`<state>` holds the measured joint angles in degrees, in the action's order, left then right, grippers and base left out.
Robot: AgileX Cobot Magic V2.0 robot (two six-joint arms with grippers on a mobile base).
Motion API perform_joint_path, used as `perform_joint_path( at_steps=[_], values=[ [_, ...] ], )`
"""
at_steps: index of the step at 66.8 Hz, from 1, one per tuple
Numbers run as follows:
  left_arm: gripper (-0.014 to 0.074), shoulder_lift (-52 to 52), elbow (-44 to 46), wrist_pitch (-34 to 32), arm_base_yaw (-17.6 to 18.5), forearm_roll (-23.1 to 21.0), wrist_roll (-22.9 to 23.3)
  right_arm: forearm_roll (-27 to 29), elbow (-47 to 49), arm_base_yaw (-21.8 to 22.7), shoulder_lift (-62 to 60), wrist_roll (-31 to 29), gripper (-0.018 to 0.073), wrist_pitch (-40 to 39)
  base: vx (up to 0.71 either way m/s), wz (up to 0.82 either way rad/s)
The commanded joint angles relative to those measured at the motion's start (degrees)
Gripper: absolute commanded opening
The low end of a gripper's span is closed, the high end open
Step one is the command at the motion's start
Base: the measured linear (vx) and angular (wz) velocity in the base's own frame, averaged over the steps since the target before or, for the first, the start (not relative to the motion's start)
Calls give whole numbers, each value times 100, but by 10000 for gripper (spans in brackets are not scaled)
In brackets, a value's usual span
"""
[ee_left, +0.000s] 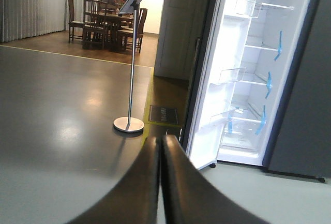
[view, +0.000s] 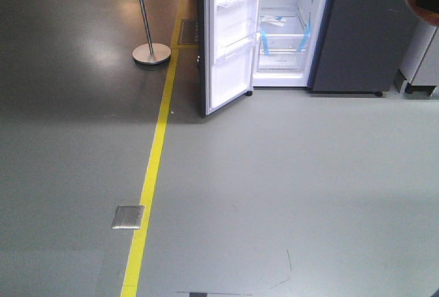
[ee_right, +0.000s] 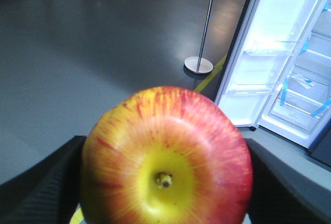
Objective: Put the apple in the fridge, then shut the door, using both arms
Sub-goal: 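Drive up to the fridge door, stopping beside its bins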
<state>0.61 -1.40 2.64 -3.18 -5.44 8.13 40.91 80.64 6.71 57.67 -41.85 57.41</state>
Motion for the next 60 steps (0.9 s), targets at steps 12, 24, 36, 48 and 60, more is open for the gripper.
perform_joint_path(
  at_steps=[12,24,36,48,60],
  values=[
    [-7,-31,104,-422,36,-55,-8,249,136,14,-64,-43,193,-361,21,0],
    [-7,-31,104,-422,36,-55,-8,249,136,14,-64,-43,193,-361,20,-1],
    [-7,-31,104,-422,36,-55,-8,249,136,14,-64,-43,193,-361,19,-1],
    [-7,-31,104,-422,36,-55,-8,249,136,14,-64,-43,193,-361,18,-1],
    [-7,-31,104,-422,36,-55,-8,249,136,14,-64,-43,193,-361,17,0]
  ],
)
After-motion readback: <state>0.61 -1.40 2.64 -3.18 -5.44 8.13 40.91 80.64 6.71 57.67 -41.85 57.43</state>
